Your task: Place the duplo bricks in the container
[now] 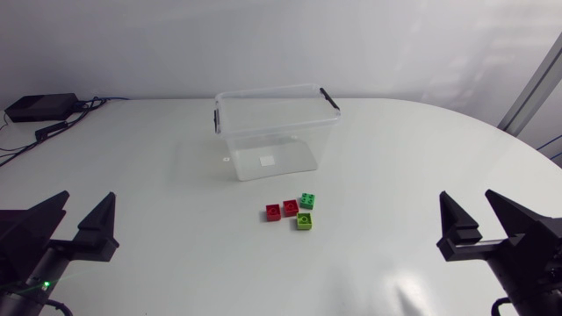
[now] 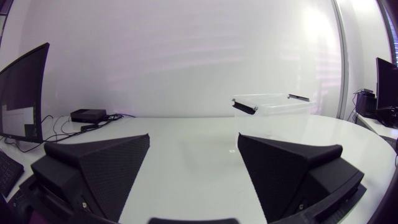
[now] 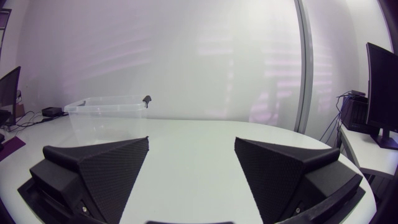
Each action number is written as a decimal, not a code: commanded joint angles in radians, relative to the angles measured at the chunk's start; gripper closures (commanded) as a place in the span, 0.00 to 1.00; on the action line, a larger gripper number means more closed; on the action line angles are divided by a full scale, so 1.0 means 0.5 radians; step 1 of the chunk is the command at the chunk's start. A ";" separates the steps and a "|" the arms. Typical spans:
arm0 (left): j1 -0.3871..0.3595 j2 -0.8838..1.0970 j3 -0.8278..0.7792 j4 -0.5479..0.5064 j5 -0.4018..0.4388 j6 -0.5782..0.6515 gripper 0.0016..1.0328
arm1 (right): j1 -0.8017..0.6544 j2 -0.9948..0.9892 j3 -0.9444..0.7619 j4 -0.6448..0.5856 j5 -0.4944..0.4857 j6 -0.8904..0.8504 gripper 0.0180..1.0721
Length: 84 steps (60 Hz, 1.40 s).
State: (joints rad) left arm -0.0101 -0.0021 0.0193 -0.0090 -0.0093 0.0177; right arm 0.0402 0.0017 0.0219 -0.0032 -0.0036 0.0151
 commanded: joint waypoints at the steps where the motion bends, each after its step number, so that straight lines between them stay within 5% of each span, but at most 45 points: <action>1: -0.020 -0.020 -0.035 0.000 -0.006 -0.054 0.04 | 0.021 -0.013 -0.044 -0.009 -0.005 -0.018 0.05; 33: -0.127 0.099 0.155 0.027 -0.006 -0.057 0.07 | 0.064 -0.013 -0.016 0.006 -0.002 -0.018 0.05; 52: -0.228 0.937 0.667 -0.025 -0.003 -0.094 0.07 | 0.101 0.313 0.205 0.046 -0.002 -0.021 0.05; 63: -0.419 1.569 1.051 -0.286 -0.009 -0.072 0.10 | 0.101 0.754 0.410 0.065 -0.002 -0.015 0.05; 77: -0.624 2.342 1.431 -0.409 -0.006 0.225 0.13 | 0.101 1.307 0.628 -0.033 -0.094 -0.003 0.05; 84: -0.747 2.698 1.597 -0.421 -0.009 0.636 0.13 | 0.067 1.454 0.671 -0.067 -0.168 -0.003 0.05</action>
State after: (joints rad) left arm -0.3416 1.2289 0.7525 -0.2050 -0.0132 0.1825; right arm 0.0822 0.6815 0.3313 -0.0154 -0.0700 0.0151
